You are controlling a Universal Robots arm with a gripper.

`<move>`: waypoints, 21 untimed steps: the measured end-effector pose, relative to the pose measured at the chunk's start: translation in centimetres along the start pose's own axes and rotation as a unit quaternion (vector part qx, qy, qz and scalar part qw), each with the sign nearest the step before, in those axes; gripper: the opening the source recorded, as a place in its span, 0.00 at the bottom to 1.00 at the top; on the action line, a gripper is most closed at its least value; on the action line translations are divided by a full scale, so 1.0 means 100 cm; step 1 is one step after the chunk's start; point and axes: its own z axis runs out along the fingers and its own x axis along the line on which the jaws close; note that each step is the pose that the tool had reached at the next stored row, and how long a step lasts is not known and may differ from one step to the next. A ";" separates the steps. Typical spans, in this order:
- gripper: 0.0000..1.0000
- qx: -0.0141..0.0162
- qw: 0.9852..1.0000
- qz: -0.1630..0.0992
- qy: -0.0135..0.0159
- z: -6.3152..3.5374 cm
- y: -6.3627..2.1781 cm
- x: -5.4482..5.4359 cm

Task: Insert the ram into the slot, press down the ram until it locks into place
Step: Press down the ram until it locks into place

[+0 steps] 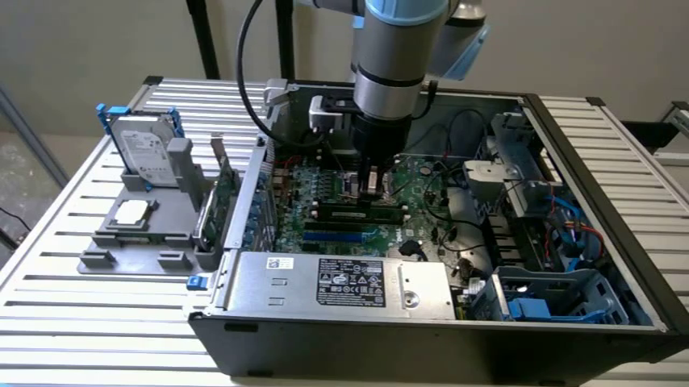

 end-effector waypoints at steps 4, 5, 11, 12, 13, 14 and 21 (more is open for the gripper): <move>0.11 0.005 1.000 0.000 0.000 0.0049 0.0009 0.000; 0.11 0.006 1.000 0.000 0.000 0.0064 0.0011 0.000; 0.11 0.010 1.000 0.000 -0.001 0.0010 0.0014 0.000; 0.11 0.010 1.000 0.000 -0.001 -0.0036 0.0016 0.000; 0.11 0.010 1.000 0.000 -0.001 -0.0081 0.0019 0.000; 0.11 0.010 1.000 0.000 -0.001 -0.0126 0.0021 0.000; 0.11 0.009 1.000 -0.002 -0.001 -0.0277 0.0012 0.001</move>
